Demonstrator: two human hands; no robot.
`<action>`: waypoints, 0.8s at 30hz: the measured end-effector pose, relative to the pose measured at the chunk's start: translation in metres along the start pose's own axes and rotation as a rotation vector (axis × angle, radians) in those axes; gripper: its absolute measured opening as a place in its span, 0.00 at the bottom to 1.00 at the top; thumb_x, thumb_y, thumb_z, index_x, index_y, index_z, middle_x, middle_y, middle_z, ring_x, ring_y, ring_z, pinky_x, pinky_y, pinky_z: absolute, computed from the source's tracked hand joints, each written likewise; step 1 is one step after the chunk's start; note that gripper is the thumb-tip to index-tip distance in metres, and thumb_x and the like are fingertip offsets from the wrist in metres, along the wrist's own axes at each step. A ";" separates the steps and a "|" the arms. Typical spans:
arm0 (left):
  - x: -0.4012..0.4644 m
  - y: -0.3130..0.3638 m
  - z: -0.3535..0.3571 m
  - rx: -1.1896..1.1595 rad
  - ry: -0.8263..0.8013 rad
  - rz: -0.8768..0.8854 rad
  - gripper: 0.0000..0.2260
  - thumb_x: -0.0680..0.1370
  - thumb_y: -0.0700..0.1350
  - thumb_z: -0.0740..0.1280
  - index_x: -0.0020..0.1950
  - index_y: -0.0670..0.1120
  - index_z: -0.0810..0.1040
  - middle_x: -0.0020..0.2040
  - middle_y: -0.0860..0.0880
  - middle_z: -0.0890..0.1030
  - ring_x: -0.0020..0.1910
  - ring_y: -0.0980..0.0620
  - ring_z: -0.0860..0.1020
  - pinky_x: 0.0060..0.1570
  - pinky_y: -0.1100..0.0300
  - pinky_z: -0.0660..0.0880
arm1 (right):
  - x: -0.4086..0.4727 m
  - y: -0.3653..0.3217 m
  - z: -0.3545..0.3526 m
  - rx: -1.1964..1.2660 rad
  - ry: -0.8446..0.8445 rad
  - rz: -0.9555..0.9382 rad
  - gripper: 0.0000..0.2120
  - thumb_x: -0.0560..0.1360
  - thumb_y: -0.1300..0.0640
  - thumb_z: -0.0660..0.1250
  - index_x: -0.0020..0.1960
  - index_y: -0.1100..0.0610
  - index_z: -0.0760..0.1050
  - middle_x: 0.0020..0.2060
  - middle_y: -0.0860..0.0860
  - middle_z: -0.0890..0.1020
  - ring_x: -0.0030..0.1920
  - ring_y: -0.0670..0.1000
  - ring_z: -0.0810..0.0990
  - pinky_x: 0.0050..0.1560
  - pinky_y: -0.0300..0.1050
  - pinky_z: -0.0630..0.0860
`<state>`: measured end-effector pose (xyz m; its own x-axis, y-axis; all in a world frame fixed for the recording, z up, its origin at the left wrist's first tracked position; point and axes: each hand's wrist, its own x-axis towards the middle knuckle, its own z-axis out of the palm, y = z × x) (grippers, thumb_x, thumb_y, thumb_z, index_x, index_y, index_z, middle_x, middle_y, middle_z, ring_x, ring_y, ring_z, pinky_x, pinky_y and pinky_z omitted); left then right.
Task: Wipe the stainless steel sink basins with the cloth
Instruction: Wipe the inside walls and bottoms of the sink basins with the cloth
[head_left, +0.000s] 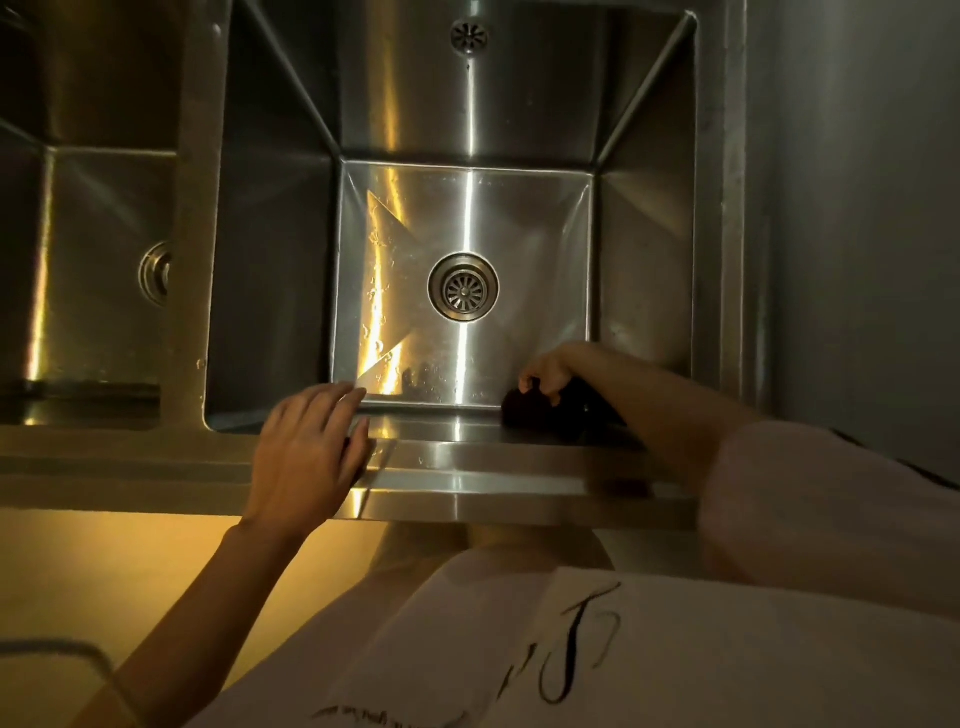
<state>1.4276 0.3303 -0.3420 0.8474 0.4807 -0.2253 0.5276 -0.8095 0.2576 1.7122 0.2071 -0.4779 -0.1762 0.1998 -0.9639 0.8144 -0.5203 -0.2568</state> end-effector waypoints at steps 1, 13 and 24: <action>0.000 0.001 -0.001 0.002 -0.001 0.000 0.22 0.79 0.51 0.54 0.61 0.38 0.78 0.57 0.39 0.80 0.56 0.39 0.78 0.56 0.44 0.73 | -0.003 0.000 -0.002 -0.010 0.005 -0.013 0.27 0.73 0.69 0.64 0.69 0.56 0.65 0.68 0.57 0.68 0.65 0.60 0.69 0.66 0.55 0.70; 0.000 0.000 -0.001 0.006 -0.013 0.019 0.24 0.81 0.52 0.51 0.61 0.37 0.78 0.57 0.39 0.80 0.55 0.39 0.78 0.55 0.46 0.73 | -0.099 0.007 -0.031 0.023 -0.207 -0.190 0.22 0.68 0.71 0.71 0.53 0.50 0.72 0.63 0.58 0.73 0.62 0.62 0.74 0.59 0.59 0.75; -0.001 0.002 0.002 0.012 -0.032 -0.034 0.21 0.79 0.50 0.55 0.61 0.38 0.78 0.57 0.39 0.80 0.56 0.39 0.78 0.56 0.45 0.73 | 0.004 0.023 -0.003 -0.135 0.011 -0.020 0.27 0.67 0.73 0.69 0.62 0.54 0.73 0.66 0.55 0.70 0.63 0.60 0.71 0.61 0.55 0.74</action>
<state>1.4277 0.3281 -0.3434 0.8266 0.4971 -0.2640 0.5552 -0.7970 0.2377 1.7314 0.1985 -0.4877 -0.1877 0.2186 -0.9576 0.8778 -0.4001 -0.2634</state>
